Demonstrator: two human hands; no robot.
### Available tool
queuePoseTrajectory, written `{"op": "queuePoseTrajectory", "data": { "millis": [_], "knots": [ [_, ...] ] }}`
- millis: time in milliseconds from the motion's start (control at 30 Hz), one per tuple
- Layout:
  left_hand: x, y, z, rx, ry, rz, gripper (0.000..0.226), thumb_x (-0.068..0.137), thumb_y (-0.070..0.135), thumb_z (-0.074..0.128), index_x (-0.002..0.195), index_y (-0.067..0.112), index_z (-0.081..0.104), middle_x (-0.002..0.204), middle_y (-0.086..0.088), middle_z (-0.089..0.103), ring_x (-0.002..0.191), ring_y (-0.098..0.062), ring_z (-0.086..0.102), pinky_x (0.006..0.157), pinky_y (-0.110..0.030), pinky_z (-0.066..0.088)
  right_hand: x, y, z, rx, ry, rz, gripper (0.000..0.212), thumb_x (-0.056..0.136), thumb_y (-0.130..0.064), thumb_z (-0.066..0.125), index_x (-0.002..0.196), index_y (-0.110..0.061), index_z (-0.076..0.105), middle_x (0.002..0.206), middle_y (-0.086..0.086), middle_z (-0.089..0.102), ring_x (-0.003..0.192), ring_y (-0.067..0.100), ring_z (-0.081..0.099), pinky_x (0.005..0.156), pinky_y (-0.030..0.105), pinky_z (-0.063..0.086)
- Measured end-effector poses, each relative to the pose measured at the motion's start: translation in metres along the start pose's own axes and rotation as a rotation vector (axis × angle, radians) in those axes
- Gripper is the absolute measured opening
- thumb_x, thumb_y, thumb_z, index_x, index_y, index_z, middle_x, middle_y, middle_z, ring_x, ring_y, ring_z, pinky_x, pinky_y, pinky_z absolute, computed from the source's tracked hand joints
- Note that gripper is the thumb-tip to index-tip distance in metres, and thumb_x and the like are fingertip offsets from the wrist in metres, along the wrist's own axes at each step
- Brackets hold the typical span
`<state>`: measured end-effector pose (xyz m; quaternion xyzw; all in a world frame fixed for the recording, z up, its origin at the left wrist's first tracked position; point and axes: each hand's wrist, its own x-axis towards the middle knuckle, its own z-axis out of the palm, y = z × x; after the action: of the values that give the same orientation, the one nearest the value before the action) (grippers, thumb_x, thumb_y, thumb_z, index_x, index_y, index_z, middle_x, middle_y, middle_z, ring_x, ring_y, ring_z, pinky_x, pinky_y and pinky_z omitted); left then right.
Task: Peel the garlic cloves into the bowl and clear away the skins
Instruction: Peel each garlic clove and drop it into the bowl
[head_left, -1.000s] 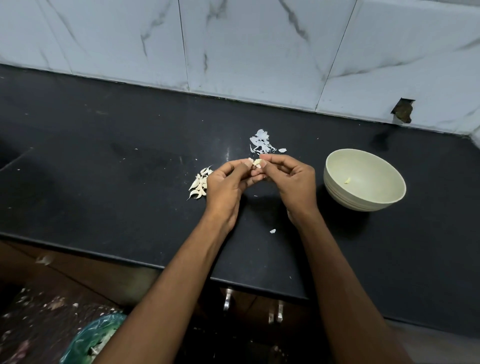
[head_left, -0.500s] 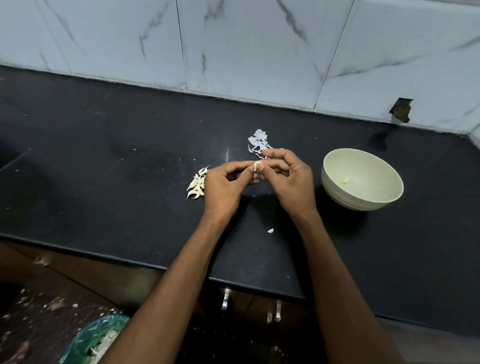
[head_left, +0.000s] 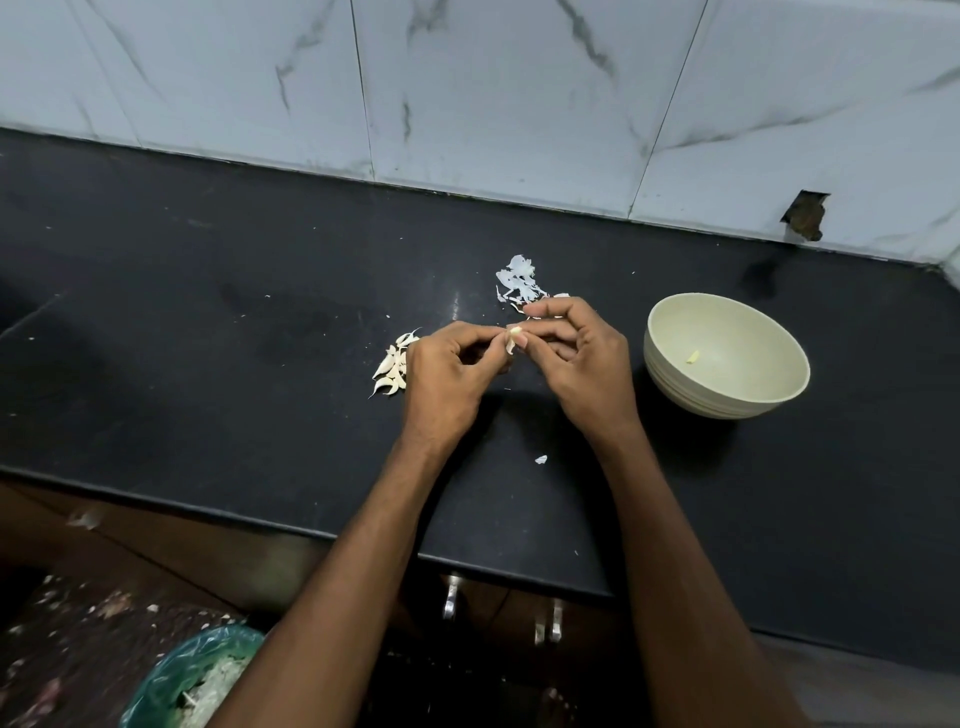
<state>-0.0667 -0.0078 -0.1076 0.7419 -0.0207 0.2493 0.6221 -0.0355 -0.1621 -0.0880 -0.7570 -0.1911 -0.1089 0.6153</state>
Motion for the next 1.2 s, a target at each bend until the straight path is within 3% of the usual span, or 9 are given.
{"op": "queuePoseTrajectory", "data": {
  "millis": [200, 400, 567, 700, 900, 1033, 1200],
  "knots": [
    [-0.001, 0.003, 0.002, -0.078, 0.01, -0.068, 0.005, 0.092, 0.012, 0.075, 0.092, 0.008, 0.079, 0.077, -0.011, 0.076, 0.073, -0.034, 0.074, 0.076, -0.053, 0.062, -0.001, -0.002, 0.0, 0.048, -0.01, 0.034, 0.031, 0.09, -0.005, 0.079, 0.111, -0.011, 0.058, 0.098, 0.005, 0.081, 0.096, 0.02, 0.078, 0.093, 0.044, 0.061],
    [-0.002, 0.001, 0.002, -0.015, 0.0, 0.02, 0.017, 0.092, 0.024, 0.075, 0.101, 0.01, 0.081, 0.089, -0.004, 0.077, 0.073, -0.022, 0.076, 0.075, -0.05, 0.063, -0.001, -0.003, -0.002, 0.039, 0.005, 0.031, 0.03, 0.091, -0.001, 0.077, 0.11, -0.014, 0.056, 0.097, 0.004, 0.081, 0.096, 0.019, 0.078, 0.094, 0.045, 0.061],
    [0.0, -0.004, 0.001, 0.029, -0.018, 0.077, 0.016, 0.095, 0.02, 0.073, 0.105, 0.012, 0.082, 0.093, -0.005, 0.073, 0.073, -0.024, 0.075, 0.072, -0.05, 0.063, -0.002, -0.005, -0.004, -0.017, -0.012, 0.008, 0.029, 0.092, -0.001, 0.077, 0.112, -0.01, 0.058, 0.097, 0.003, 0.081, 0.094, 0.014, 0.078, 0.09, 0.033, 0.062],
    [0.0, -0.005, 0.001, 0.045, -0.06, 0.11, 0.017, 0.097, 0.017, 0.07, 0.108, 0.011, 0.081, 0.095, -0.005, 0.073, 0.074, -0.023, 0.075, 0.071, -0.048, 0.064, -0.003, -0.006, -0.007, -0.065, -0.023, -0.01, 0.029, 0.092, 0.0, 0.076, 0.11, -0.013, 0.058, 0.096, 0.001, 0.08, 0.095, 0.011, 0.077, 0.09, 0.032, 0.061],
    [0.0, -0.008, 0.001, 0.122, -0.052, 0.146, 0.023, 0.096, 0.03, 0.068, 0.105, 0.015, 0.082, 0.091, 0.0, 0.074, 0.076, -0.022, 0.075, 0.07, -0.048, 0.062, -0.003, -0.007, -0.009, -0.114, -0.035, -0.051, 0.029, 0.092, -0.003, 0.077, 0.106, -0.014, 0.055, 0.093, -0.001, 0.08, 0.093, 0.009, 0.077, 0.089, 0.032, 0.062],
    [0.0, -0.006, 0.001, 0.116, -0.019, 0.115, 0.019, 0.094, 0.027, 0.071, 0.101, 0.013, 0.082, 0.088, 0.0, 0.075, 0.074, -0.023, 0.074, 0.07, -0.05, 0.061, -0.004, -0.007, -0.007, -0.106, -0.031, -0.056, 0.03, 0.092, -0.003, 0.078, 0.105, -0.015, 0.053, 0.094, -0.001, 0.081, 0.094, 0.01, 0.077, 0.089, 0.034, 0.062],
    [-0.001, 0.002, 0.002, -0.019, -0.013, 0.001, 0.01, 0.094, 0.008, 0.073, 0.097, 0.004, 0.081, 0.083, -0.007, 0.076, 0.069, -0.026, 0.076, 0.07, -0.048, 0.064, -0.004, -0.008, -0.007, -0.077, -0.026, -0.048, 0.035, 0.091, -0.002, 0.077, 0.103, -0.021, 0.051, 0.095, 0.001, 0.081, 0.095, 0.012, 0.077, 0.089, 0.038, 0.062]
  ]
}}
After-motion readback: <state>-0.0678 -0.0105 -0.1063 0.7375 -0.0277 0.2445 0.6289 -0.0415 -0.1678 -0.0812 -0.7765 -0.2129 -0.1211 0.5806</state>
